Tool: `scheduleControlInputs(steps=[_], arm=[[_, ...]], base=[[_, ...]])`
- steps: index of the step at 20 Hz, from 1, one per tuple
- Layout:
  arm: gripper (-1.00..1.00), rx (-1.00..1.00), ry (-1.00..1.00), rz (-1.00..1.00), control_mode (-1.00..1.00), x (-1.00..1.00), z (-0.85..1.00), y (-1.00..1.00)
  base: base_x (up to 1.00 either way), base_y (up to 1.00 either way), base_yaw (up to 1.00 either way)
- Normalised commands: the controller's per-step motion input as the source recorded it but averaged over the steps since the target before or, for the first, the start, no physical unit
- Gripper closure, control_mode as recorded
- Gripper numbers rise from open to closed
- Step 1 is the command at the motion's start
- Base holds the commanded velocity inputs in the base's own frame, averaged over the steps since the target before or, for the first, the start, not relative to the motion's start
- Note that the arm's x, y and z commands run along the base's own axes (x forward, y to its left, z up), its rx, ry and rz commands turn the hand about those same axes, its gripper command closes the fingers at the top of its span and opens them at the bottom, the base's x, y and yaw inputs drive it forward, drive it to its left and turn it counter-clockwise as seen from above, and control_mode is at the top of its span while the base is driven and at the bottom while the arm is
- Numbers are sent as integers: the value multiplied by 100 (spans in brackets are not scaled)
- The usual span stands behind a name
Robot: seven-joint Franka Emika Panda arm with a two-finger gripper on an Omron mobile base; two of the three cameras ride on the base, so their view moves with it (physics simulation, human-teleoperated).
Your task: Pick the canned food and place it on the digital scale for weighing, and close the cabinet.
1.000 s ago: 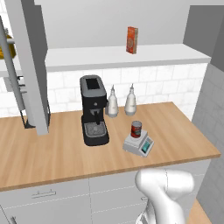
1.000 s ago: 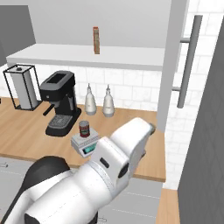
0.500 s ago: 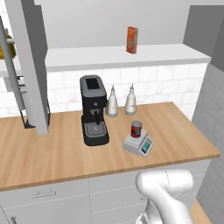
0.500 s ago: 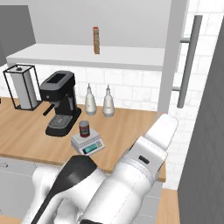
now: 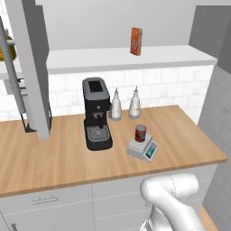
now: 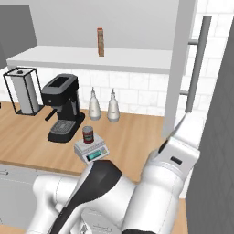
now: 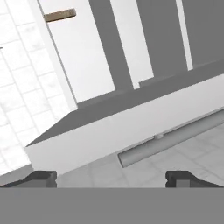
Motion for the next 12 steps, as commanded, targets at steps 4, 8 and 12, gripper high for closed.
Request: scheduleControlInputs(steps=[4,8,12], arm=[[-100,0,0,7,-100,49,0,0],[-100,2,-1,8,-100,51,0,-28],[-100,-2,-11,8,-100,-16,0,-21]], base=[[0,0,0],[0,0,0],[0,0,0]])
